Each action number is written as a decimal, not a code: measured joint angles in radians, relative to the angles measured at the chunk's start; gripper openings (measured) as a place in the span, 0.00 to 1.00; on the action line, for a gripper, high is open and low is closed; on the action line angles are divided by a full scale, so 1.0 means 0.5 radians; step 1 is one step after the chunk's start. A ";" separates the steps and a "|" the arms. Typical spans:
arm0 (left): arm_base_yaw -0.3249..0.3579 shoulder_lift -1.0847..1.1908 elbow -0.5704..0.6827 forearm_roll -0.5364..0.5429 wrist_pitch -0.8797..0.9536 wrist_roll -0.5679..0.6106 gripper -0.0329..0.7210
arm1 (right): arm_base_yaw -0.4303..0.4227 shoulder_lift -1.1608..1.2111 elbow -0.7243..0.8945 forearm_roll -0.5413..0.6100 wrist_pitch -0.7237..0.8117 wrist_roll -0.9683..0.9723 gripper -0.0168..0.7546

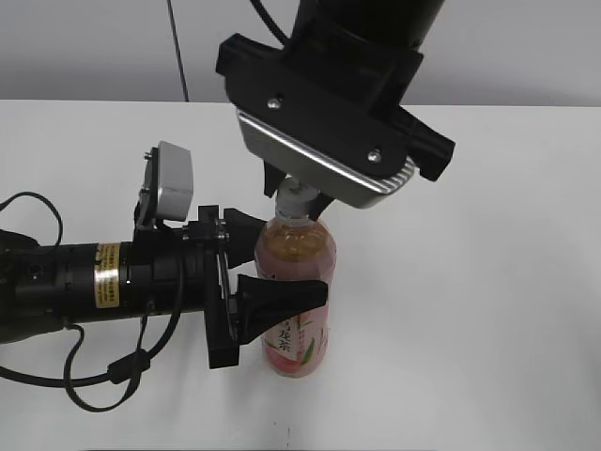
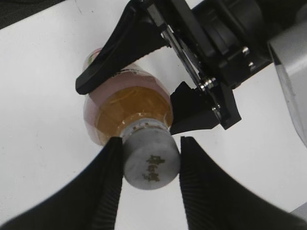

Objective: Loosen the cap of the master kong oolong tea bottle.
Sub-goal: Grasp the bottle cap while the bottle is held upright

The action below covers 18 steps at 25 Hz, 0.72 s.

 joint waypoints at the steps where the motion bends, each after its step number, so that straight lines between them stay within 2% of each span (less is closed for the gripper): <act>1: 0.000 0.000 0.000 0.000 0.000 0.000 0.66 | -0.002 0.000 0.000 0.000 0.000 -0.041 0.38; 8: 0.000 0.000 0.000 -0.002 -0.006 -0.017 0.66 | -0.002 0.013 -0.082 0.011 0.042 -0.181 0.37; 13: -0.002 0.000 0.000 0.018 -0.005 -0.012 0.66 | 0.000 0.011 -0.130 0.080 0.000 -0.187 0.37; 18: -0.002 0.000 0.000 0.023 -0.005 -0.012 0.66 | 0.000 0.009 -0.130 0.037 -0.002 -0.080 0.37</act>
